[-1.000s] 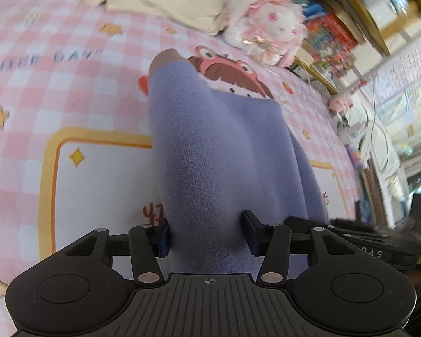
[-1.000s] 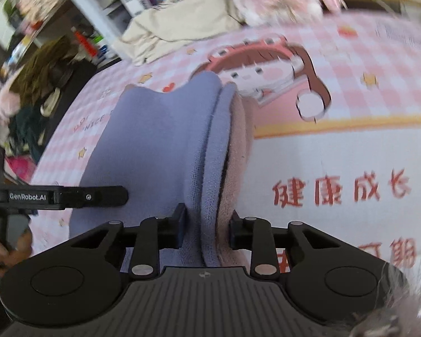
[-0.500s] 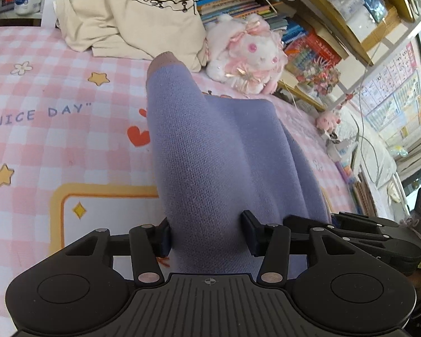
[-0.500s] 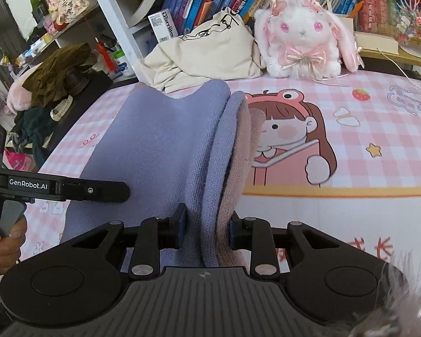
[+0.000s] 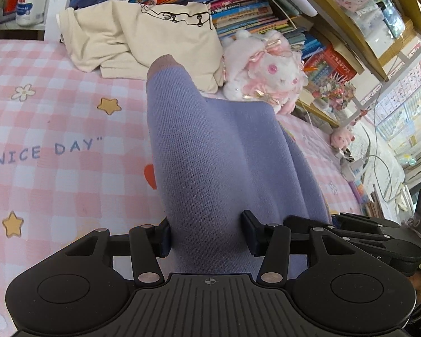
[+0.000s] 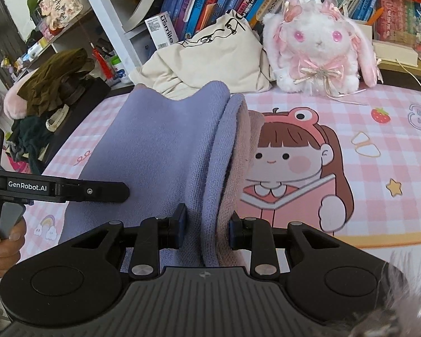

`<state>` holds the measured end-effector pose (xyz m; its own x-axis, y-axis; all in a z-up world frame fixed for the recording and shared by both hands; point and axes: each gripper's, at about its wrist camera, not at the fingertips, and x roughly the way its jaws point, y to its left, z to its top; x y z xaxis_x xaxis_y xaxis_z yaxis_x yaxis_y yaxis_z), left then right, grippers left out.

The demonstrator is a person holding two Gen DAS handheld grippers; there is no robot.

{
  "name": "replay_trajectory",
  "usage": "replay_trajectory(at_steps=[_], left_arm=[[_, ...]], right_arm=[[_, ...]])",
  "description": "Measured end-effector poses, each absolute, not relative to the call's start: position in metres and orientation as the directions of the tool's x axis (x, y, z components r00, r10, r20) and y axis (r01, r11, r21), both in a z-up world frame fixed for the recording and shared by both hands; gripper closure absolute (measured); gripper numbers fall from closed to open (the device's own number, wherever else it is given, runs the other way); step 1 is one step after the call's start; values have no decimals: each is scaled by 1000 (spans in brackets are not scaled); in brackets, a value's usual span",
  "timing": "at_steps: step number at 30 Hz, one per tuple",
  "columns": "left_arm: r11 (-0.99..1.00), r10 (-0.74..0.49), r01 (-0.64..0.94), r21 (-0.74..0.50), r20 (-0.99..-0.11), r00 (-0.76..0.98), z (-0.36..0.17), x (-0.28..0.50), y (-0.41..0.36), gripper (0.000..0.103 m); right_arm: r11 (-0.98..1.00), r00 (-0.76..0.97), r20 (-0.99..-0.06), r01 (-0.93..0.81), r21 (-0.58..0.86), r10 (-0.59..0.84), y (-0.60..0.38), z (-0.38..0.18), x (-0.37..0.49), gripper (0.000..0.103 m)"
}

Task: Fold clothes

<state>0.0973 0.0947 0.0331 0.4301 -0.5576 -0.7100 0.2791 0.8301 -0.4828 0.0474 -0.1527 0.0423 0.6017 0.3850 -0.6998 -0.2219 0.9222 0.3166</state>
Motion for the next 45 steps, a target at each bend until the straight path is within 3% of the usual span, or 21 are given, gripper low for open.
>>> replay_trajectory(at_steps=[19, 45], left_arm=[[831, -557, 293, -474, -714, 425, 21, 188, 90, 55], [824, -565, 212, -526, -732, 381, -14, 243, 88, 51]], right_arm=[[939, 613, -712, -205, 275, 342, -153, 33, 135, 76], [947, 575, -755, -135, 292, 315, -160, 9, 189, 75]])
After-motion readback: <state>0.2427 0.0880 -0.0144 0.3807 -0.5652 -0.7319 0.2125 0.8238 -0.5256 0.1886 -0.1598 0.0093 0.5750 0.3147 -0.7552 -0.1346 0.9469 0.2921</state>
